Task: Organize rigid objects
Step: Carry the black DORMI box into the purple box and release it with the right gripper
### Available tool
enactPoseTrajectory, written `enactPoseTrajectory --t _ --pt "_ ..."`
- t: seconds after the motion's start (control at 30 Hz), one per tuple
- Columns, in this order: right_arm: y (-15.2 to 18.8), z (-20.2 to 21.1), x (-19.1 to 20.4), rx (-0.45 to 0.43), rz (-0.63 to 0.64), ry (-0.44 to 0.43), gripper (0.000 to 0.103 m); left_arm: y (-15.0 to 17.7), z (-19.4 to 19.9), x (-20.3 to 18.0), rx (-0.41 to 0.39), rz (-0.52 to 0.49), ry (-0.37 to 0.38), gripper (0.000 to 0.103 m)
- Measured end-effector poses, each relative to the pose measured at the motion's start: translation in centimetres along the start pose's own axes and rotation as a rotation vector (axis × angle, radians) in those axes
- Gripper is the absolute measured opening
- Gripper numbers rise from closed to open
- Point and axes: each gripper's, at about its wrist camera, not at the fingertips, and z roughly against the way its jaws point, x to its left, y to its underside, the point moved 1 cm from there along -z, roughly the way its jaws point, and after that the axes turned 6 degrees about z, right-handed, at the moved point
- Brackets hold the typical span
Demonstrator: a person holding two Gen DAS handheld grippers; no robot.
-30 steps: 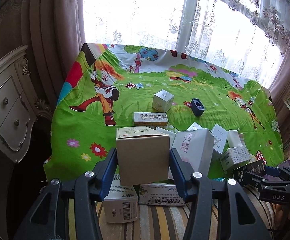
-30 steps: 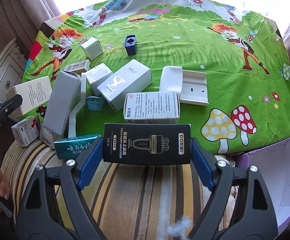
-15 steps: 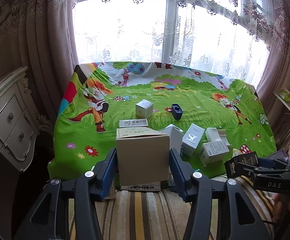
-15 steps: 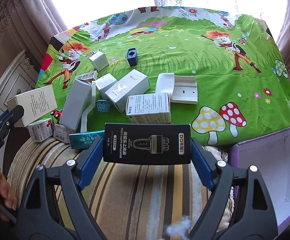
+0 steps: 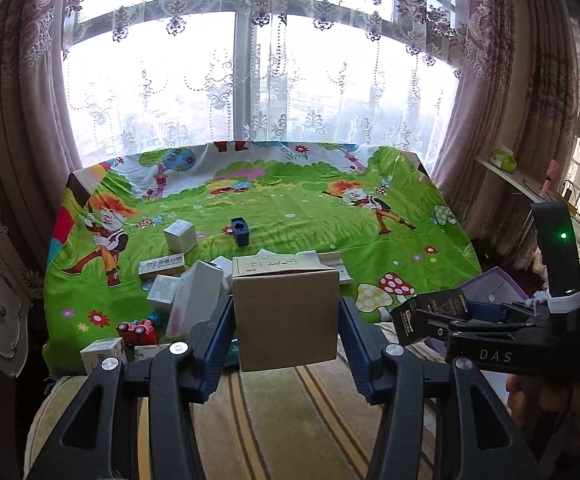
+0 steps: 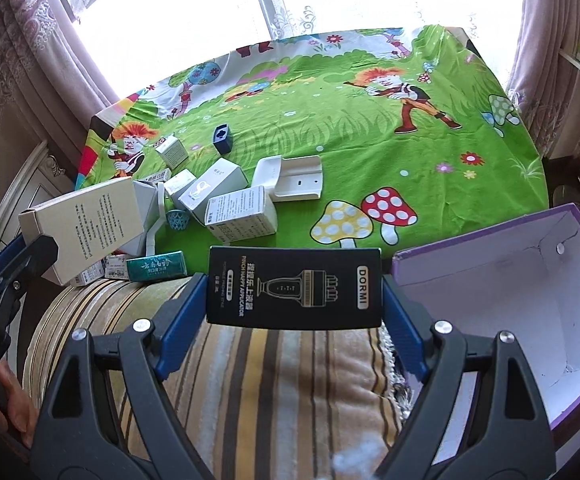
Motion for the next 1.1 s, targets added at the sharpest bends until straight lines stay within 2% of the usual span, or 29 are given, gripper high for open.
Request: enactPoseTrajectory --t 0.43,0.7,0.77,0.83,0.9,1.1 --pt "1.8 5.5 -6.1 -0.070 -0.086 0.150 0.086 1.3 1.7 -7.9 0.063 -0.046 0.264 0.053" --pt "3.5 7.1 -10.0 -0.057 -0.153 0.226 0.086 2.6 -0.2 -11.6 0.169 -0.060 0.401 0.053" --pt "3.8 7.3 -10.8 -0.054 -0.169 0.241 0.086 2.9 -0.9 -12.0 0.191 -0.056 0.416 0.054" --pt "4.0 7.5 -11.6 -0.052 -0.191 0.247 0.086 3.0 -1.4 -12.3 0.217 -0.055 0.431 0.062" --pt "4.0 7.6 -12.0 -0.045 -0.196 0.246 0.087 3.1 -1.5 -12.2 0.220 -0.045 0.426 0.076" --pt "4.3 7.7 -12.3 -0.040 -0.199 0.234 0.087 3.1 -1.3 -11.4 0.217 -0.032 0.414 0.077"
